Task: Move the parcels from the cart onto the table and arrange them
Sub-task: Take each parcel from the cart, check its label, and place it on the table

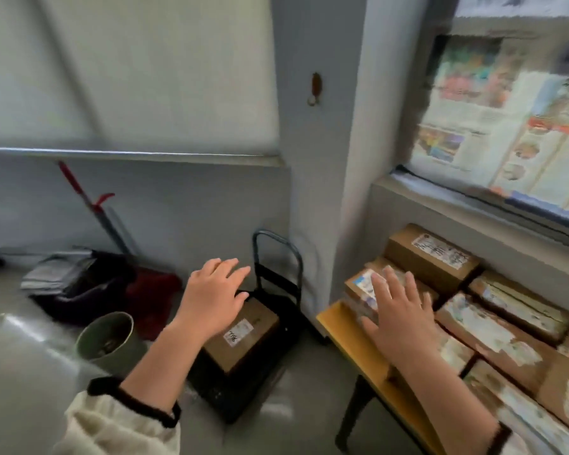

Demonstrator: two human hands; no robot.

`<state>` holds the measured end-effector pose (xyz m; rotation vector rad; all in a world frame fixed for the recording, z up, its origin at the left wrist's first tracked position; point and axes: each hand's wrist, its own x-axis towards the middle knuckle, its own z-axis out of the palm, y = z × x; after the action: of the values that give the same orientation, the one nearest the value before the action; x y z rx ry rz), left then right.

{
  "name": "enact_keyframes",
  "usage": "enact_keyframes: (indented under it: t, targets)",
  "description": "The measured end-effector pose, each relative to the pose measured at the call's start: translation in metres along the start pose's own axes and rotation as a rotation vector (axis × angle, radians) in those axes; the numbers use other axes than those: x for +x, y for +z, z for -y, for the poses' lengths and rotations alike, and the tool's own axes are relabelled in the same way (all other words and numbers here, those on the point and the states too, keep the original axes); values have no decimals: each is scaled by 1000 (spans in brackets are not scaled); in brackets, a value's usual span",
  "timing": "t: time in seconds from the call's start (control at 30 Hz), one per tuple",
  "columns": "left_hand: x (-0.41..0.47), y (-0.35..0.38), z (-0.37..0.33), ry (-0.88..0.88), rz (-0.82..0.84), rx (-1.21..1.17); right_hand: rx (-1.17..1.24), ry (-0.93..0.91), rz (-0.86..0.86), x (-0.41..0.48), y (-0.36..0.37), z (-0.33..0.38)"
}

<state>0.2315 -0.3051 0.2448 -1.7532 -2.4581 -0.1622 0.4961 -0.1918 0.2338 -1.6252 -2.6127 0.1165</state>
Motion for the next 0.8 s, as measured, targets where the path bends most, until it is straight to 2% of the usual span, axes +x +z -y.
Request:
enact_keyframes:
  t: [0.2,0.6,0.7,0.8]
  targets:
    - [-10,17,77,-170,-11,-21,-40,-198,61,58,14,75]
    - [44,71,147,-491,149,-192,-121,-506,226,215,58,173]
    - [70,90,165,-577,151,-325,-137,-577,254,256,72,197]
    - [87,121,179,-722,175,-576,-161,-602,329,294,98,216]
